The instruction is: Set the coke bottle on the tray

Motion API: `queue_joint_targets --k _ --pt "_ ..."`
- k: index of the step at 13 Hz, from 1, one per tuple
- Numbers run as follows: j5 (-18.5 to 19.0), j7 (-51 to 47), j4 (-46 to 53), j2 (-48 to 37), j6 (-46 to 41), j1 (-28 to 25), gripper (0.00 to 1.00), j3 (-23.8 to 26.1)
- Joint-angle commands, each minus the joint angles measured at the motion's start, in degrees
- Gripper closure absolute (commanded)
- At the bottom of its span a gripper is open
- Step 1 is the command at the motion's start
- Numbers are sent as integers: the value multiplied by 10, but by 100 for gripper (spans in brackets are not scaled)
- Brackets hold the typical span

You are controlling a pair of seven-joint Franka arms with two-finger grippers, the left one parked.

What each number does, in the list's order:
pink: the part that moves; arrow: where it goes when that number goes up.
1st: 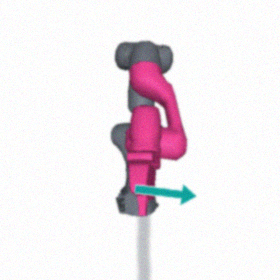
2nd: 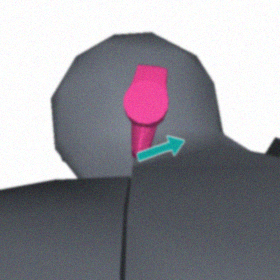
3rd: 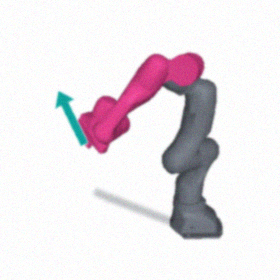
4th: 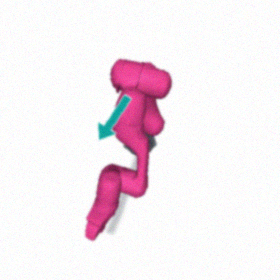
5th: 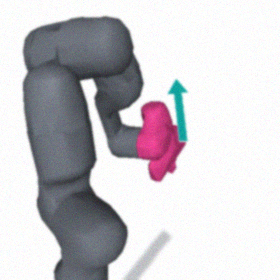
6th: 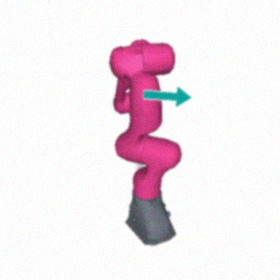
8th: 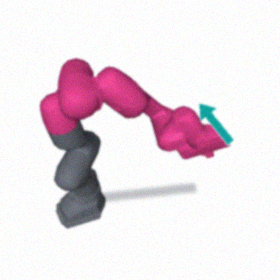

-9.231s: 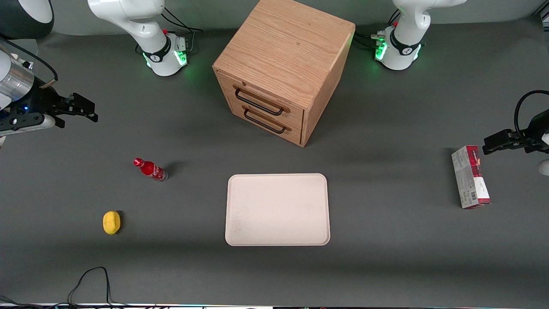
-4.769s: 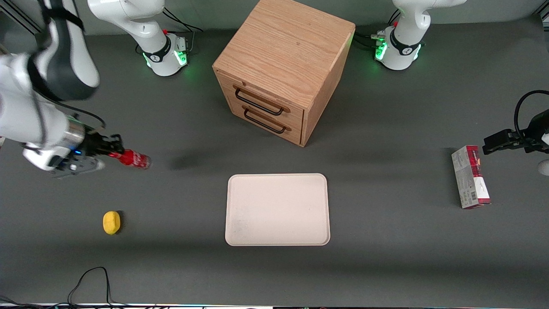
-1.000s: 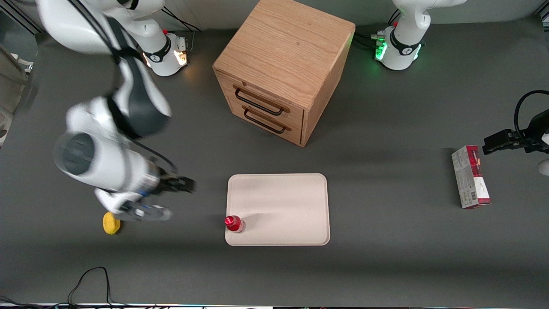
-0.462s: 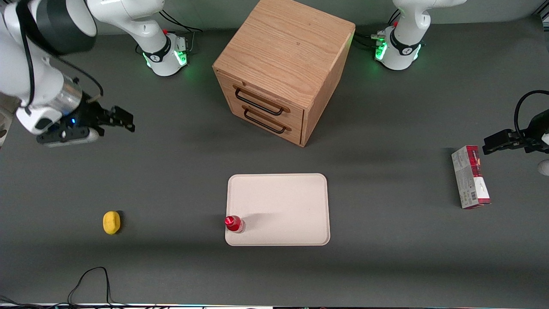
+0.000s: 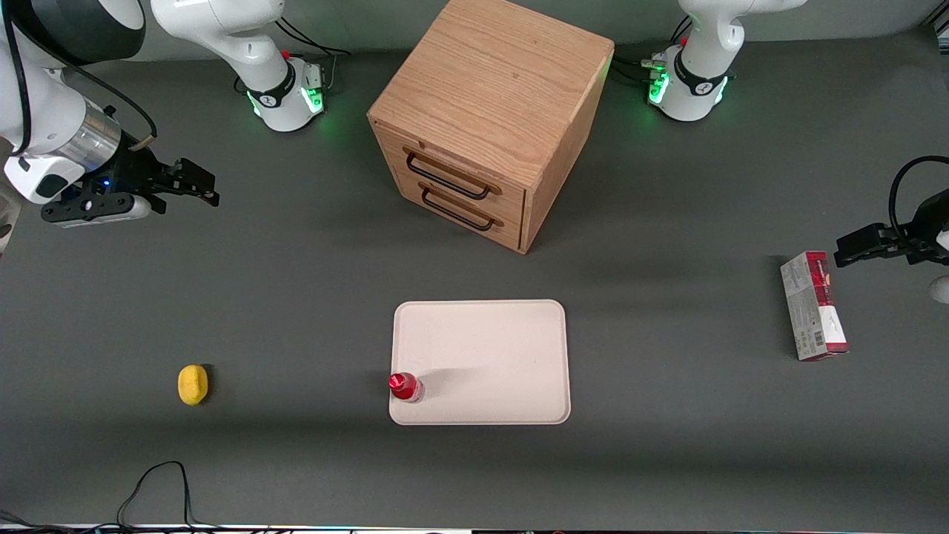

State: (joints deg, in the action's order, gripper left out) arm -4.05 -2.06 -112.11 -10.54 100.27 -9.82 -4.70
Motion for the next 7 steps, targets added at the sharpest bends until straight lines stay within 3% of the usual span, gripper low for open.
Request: queue_joint_targets --k 1,7 --pt "-11 24 57 38 -32 25 0 6" --pt "-10 36 88 57 -75 1 0 -14"
